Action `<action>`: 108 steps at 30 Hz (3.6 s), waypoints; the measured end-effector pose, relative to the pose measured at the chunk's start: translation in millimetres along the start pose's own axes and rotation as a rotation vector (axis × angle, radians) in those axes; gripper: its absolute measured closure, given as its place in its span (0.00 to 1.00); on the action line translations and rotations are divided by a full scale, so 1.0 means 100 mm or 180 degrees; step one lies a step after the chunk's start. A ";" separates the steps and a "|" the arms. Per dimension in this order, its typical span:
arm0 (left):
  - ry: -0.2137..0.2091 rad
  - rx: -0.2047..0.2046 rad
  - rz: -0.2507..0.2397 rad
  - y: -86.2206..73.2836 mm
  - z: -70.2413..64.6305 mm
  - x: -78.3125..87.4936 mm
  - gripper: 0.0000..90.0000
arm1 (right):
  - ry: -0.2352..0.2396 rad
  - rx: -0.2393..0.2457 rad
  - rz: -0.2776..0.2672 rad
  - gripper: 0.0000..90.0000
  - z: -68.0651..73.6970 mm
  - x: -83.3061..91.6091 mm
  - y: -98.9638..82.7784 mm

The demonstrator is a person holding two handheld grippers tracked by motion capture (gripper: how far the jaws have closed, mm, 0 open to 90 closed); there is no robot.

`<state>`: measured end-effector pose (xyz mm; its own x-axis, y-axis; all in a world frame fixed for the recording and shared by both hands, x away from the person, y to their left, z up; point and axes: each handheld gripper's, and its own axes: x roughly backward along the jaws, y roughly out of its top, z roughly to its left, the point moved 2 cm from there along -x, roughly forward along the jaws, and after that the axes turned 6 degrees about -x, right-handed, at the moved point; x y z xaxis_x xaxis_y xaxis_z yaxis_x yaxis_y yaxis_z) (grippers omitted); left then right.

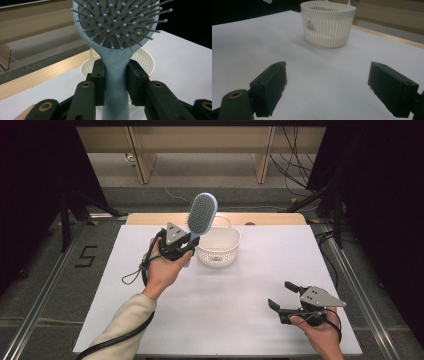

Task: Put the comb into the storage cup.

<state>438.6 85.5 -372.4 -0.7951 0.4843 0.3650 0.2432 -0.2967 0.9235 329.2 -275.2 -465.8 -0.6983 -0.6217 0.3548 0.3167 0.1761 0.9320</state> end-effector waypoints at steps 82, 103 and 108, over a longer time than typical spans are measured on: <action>-0.0042 -0.0033 -0.0109 0.33 -0.01 -0.22 0.78 | 0.0002 -0.0030 -0.0036 0.18 0.00 0.00 0.00; -0.0042 -0.0051 -0.0152 0.40 -0.03 -0.26 0.78 | 0.0011 -0.0023 -0.0038 0.18 -0.01 0.00 0.00; -0.0044 -0.0056 -0.0169 0.41 -0.03 -0.28 0.78 | 0.0012 -0.0026 -0.0039 0.18 0.00 0.00 0.00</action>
<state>468.9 57.5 -344.8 -0.7989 0.5110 0.3173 0.1910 -0.2848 0.9394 329.6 -275.5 -465.7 -0.6998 -0.6266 0.3430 0.3134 0.1622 0.9357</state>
